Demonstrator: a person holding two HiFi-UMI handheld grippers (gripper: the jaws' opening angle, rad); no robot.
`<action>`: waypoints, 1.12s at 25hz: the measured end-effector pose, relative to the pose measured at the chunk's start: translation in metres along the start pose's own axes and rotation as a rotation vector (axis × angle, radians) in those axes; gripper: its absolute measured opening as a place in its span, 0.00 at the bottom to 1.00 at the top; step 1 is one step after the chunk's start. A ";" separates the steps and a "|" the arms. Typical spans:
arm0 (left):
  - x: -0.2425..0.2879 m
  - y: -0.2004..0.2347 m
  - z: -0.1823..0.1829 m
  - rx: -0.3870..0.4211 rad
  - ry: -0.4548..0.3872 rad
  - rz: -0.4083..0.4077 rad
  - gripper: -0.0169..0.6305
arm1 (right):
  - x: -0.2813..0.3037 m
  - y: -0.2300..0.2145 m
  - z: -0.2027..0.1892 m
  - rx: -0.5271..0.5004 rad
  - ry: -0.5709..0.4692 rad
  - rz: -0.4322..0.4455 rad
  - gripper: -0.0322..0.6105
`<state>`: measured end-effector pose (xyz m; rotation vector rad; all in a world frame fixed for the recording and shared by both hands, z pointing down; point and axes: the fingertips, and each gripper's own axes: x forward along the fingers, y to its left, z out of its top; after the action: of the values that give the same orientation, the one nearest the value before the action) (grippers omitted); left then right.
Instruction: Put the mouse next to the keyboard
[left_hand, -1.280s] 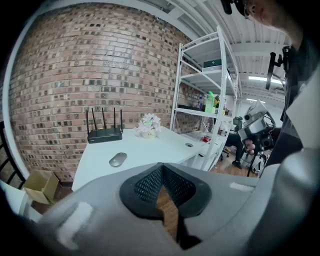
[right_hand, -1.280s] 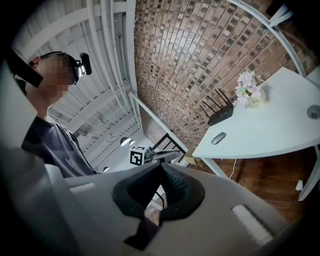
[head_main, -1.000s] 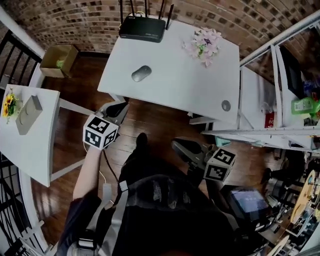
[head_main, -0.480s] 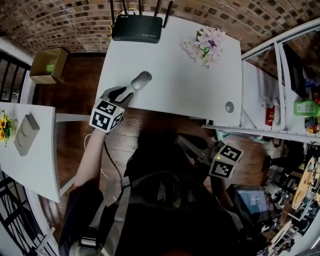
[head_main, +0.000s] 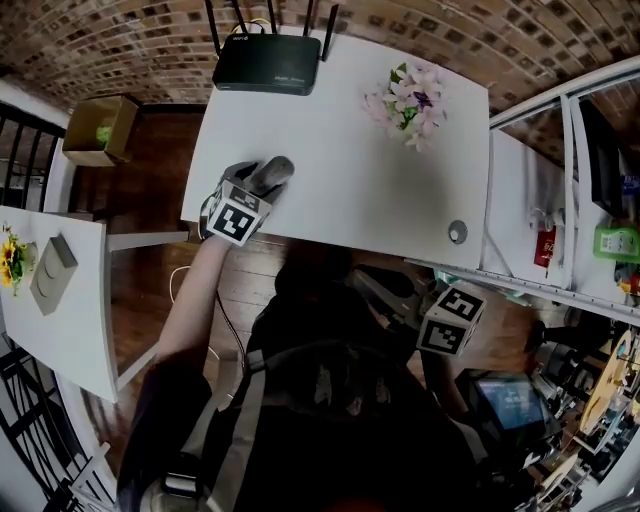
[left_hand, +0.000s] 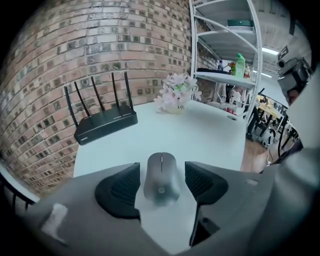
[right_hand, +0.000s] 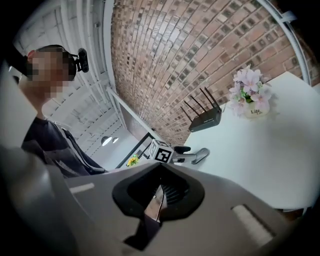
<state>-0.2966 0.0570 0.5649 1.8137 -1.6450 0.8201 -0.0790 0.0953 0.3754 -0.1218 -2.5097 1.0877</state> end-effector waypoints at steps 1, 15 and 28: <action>0.008 0.000 -0.001 0.004 0.022 0.003 0.48 | -0.001 -0.004 0.001 0.008 0.004 0.006 0.06; 0.046 0.003 -0.018 -0.028 0.079 0.018 0.47 | -0.018 -0.042 0.003 0.060 0.017 -0.034 0.06; 0.001 0.049 -0.064 -0.136 0.112 0.166 0.46 | -0.012 -0.035 -0.004 0.059 0.013 -0.042 0.06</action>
<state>-0.3502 0.0994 0.6083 1.5272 -1.7509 0.8429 -0.0639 0.0708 0.3989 -0.0586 -2.4547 1.1396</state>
